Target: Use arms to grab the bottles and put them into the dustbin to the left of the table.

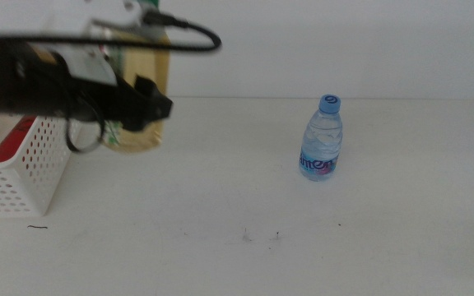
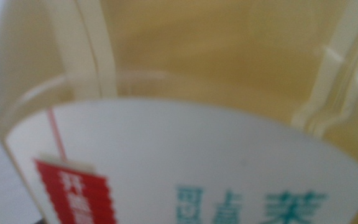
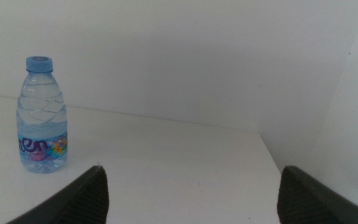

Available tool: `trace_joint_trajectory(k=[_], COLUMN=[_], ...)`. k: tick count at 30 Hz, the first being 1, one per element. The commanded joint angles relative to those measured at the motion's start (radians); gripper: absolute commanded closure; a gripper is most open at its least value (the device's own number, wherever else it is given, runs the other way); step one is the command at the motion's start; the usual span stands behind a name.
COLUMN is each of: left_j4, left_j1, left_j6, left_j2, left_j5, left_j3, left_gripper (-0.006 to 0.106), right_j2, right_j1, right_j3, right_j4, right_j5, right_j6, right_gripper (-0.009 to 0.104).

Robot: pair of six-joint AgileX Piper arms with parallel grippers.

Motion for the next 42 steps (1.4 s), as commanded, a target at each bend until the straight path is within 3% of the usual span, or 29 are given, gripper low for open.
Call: trace_joint_trajectory(k=[1,5,7,12,18,36,39,42], left_j4=[0.025,0.219,0.277,0.268,0.255,0.218,0.226,0.226], left_j1=[0.045,0.181,0.267,0.452,0.578,0.64,0.64,0.64], left_j6=[-0.005,-0.167,-0.187,-0.1,-0.042,0.044,0.036,0.033], left_j2=[-0.018,0.026,0.081,0.241,0.421,0.68,0.698,0.705], left_j5=[0.04,0.2,0.317,0.519,0.635,0.637,0.624,0.59], left_j3=[-0.081,-0.236,-0.338,-0.531,-0.689,-0.727,-0.727,-0.725], left_gripper=[0.102,0.102,0.102,0.102,0.102,0.102,0.095,0.079], right_j2=[-0.005,-0.005,-0.005,-0.005,-0.005,-0.005,-0.005,-0.005], right_j1=[-0.008,-0.008,-0.008,-0.008,-0.008,-0.008,-0.008,-0.008], right_j3=[0.004,0.004,0.004,0.004,0.004,0.004,0.004,0.004], right_j4=[-0.009,-0.009,-0.009,-0.009,-0.009,-0.009,-0.009,-0.009], right_j5=[-0.012,-0.012,-0.012,-0.012,-0.012,-0.012,-0.012,-0.012], right_j6=[-0.006,-0.006,-0.006,-0.006,-0.006,-0.006,-0.006,-0.006], right_gripper=[0.013,0.013,0.013,0.013,0.013,0.013,0.013,0.013])
